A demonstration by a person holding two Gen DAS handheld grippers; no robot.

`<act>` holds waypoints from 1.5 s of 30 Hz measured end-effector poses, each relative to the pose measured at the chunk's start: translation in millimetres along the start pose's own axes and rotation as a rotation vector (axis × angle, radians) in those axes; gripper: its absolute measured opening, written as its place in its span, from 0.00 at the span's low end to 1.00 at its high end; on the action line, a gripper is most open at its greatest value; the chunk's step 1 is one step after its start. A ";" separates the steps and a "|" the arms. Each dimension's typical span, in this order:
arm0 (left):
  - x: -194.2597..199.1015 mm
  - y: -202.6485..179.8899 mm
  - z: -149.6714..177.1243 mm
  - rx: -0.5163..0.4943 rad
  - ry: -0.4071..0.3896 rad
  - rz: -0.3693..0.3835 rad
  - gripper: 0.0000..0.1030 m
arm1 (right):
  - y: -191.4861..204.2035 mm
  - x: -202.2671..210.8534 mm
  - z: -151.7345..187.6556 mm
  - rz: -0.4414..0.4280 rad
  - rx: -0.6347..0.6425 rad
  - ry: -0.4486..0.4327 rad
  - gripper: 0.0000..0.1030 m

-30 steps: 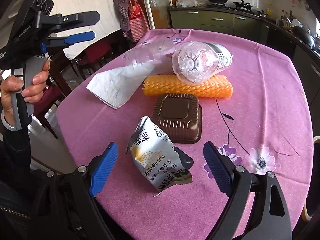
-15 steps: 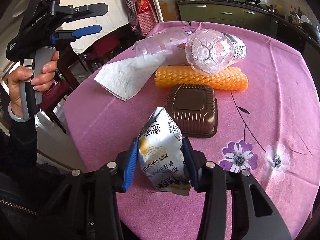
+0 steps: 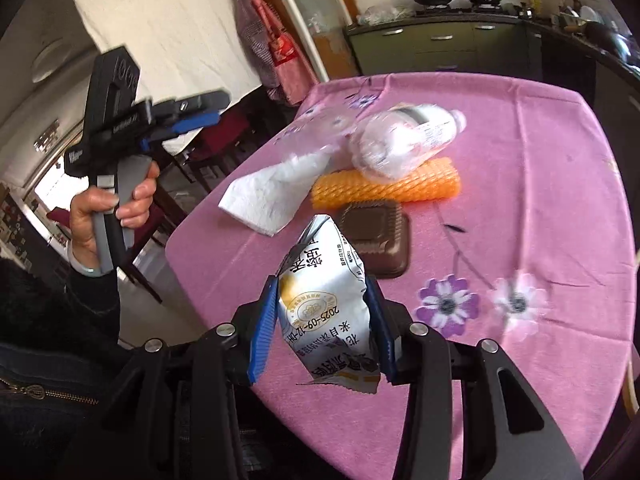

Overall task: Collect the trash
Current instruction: 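Carry the snack wrapper over the bin and open the right gripper, then grasp the clear plastic cup with the left gripper and lift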

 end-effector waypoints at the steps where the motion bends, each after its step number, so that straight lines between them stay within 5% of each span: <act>1: -0.5 -0.5 0.0 -0.001 0.001 0.001 0.93 | -19.0 11.8 -4.2 0.069 -0.026 -0.022 0.41; 7: -4.1 -4.2 1.1 -0.009 0.014 0.001 0.93 | -173.4 73.9 -1.4 0.460 -0.313 -0.064 0.42; 10: -6.8 -7.7 2.1 -0.017 0.023 0.000 0.93 | -244.4 86.9 21.9 0.587 -0.442 -0.024 0.42; 15: -11.5 -12.2 2.3 -0.024 0.037 -0.008 0.93 | -318.1 92.7 49.4 0.678 -0.584 0.007 0.44; 16: -13.2 -13.3 2.4 -0.025 0.041 -0.007 0.93 | -329.1 94.0 53.2 0.695 -0.605 0.006 0.48; 18: -17.0 -16.6 2.8 -0.028 0.055 -0.002 0.93 | -345.7 98.8 60.7 0.761 -0.639 0.004 0.73; 25: -33.8 -21.8 1.6 -0.064 0.103 -0.020 0.93 | -344.6 104.4 66.5 0.763 -0.654 -0.052 0.76; 38: -108.2 -10.2 0.4 -0.148 0.366 -0.014 0.93 | -312.3 89.7 60.2 0.716 -0.595 -0.053 0.76; 41: -119.7 -9.9 5.7 -0.151 0.418 -0.006 0.89 | -309.3 82.9 56.9 0.706 -0.590 -0.047 0.76; 45: -132.8 -11.6 11.2 -0.166 0.484 0.003 0.72 | -307.9 74.8 52.6 0.695 -0.586 -0.041 0.76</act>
Point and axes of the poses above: each gripper's, at about its wrist camera, not at the fingertips, and x roughly against the way its jaws point, y to its left, z to its underside, the point moved 8 cm from there along -x, roughly the way its jaws point, and after that the axes turned 1 degree about x, right-handed, at the moved point
